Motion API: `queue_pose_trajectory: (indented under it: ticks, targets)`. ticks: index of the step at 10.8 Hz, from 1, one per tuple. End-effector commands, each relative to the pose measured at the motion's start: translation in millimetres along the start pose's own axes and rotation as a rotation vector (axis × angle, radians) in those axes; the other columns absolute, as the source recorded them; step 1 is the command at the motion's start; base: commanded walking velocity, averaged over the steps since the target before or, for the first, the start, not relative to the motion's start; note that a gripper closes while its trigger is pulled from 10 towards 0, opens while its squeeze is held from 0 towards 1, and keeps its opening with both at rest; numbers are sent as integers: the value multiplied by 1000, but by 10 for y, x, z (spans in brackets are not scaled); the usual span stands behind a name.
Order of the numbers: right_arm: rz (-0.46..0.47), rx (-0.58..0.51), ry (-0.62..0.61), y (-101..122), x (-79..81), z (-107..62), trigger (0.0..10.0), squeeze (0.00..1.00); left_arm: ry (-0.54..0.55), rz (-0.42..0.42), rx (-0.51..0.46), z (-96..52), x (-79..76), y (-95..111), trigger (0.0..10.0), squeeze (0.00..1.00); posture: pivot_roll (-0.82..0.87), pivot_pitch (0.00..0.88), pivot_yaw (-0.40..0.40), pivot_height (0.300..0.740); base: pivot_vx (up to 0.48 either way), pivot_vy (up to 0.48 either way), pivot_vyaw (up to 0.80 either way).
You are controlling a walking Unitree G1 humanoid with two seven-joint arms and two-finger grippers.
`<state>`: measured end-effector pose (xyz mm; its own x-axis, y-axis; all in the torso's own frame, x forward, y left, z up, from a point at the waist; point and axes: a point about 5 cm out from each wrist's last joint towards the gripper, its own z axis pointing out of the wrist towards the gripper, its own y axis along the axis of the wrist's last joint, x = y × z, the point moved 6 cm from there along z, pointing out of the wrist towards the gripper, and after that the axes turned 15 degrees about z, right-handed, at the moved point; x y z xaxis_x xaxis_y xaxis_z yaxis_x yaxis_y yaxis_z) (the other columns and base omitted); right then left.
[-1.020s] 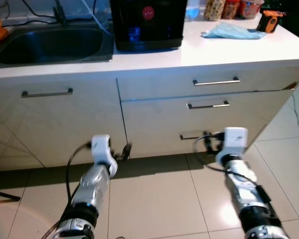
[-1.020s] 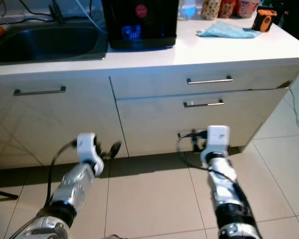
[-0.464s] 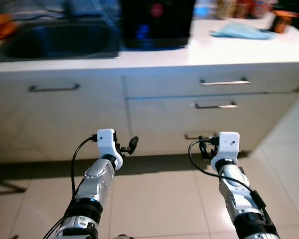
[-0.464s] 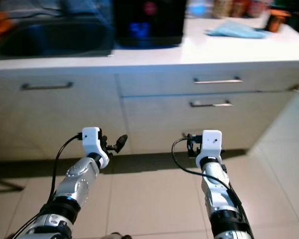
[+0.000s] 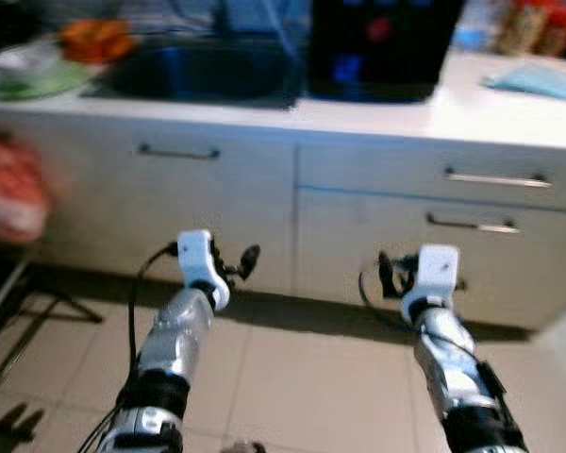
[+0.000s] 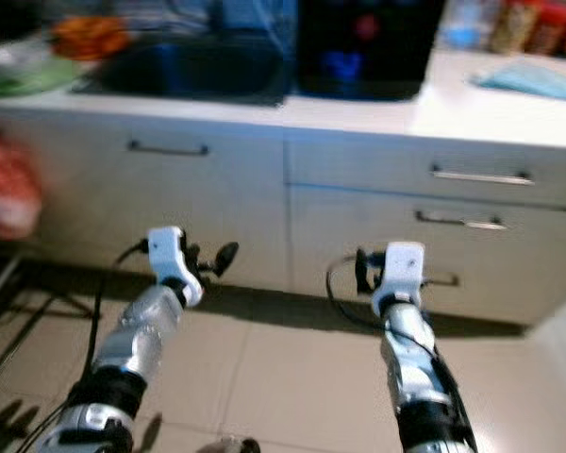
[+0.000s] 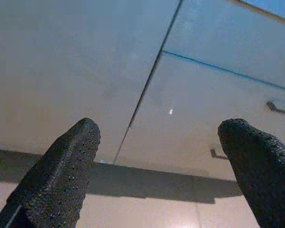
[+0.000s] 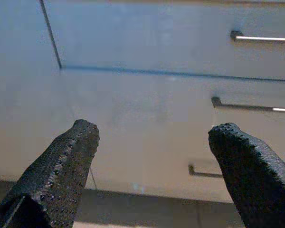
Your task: Kitchen organization
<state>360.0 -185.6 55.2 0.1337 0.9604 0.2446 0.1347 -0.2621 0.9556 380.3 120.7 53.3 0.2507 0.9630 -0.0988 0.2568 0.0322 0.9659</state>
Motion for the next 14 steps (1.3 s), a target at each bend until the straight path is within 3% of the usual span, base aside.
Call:
queue_pose_trajectory:
  ticks: [1,3,9,14]
  targets:
    - [35,7,-41,5,-87,-20,10000,0,-8,-27,-9,-2,-6,52,10000,0,-65,0,67,740,0,0,0]
    - [55,-22,-9,143,-64,-57,10000,0,3,-58,-36,11,5,154,10000,0,-77,0,70,740,0,0,0]
    - [94,-12,-22,169,-44,-58,10000,0,15,-98,-3,15,14,109,10000,0,-73,0,76,740,0,0,-646]
    - [87,-15,-17,173,-11,-57,10000,0,23,-114,23,27,23,64,10000,0,-76,0,82,740,0,387,0]
